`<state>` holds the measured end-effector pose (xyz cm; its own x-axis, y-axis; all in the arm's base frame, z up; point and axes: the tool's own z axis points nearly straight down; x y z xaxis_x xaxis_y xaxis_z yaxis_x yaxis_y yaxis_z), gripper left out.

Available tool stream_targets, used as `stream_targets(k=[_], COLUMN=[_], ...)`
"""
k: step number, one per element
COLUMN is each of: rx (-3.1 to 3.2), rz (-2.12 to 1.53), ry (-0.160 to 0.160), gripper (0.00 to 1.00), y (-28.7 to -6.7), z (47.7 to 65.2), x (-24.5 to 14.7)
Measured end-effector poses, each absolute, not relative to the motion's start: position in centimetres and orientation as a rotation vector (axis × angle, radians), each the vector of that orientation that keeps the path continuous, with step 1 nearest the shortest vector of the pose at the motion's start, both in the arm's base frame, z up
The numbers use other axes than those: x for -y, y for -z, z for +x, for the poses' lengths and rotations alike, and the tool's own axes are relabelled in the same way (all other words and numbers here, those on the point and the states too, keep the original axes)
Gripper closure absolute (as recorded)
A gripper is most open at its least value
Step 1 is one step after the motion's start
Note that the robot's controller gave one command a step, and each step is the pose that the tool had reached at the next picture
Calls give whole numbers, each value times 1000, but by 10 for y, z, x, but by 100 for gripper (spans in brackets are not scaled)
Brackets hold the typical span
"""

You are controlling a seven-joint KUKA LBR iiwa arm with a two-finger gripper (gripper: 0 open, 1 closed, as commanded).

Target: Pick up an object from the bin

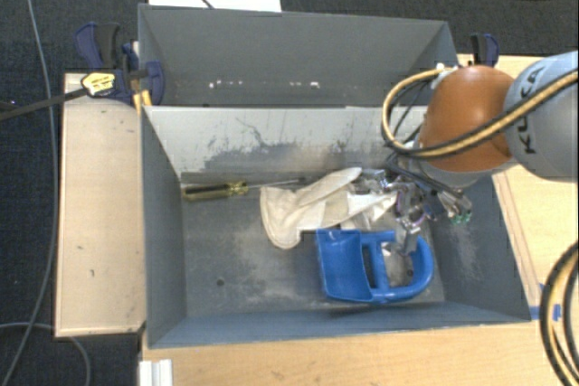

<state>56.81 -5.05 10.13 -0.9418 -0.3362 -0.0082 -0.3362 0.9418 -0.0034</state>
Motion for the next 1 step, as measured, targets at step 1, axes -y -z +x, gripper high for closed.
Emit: stream_targets(k=[1], rx=[-2887], rz=[-1230], ry=[1], gripper=[0], y=[-101], z=[559], x=[31])
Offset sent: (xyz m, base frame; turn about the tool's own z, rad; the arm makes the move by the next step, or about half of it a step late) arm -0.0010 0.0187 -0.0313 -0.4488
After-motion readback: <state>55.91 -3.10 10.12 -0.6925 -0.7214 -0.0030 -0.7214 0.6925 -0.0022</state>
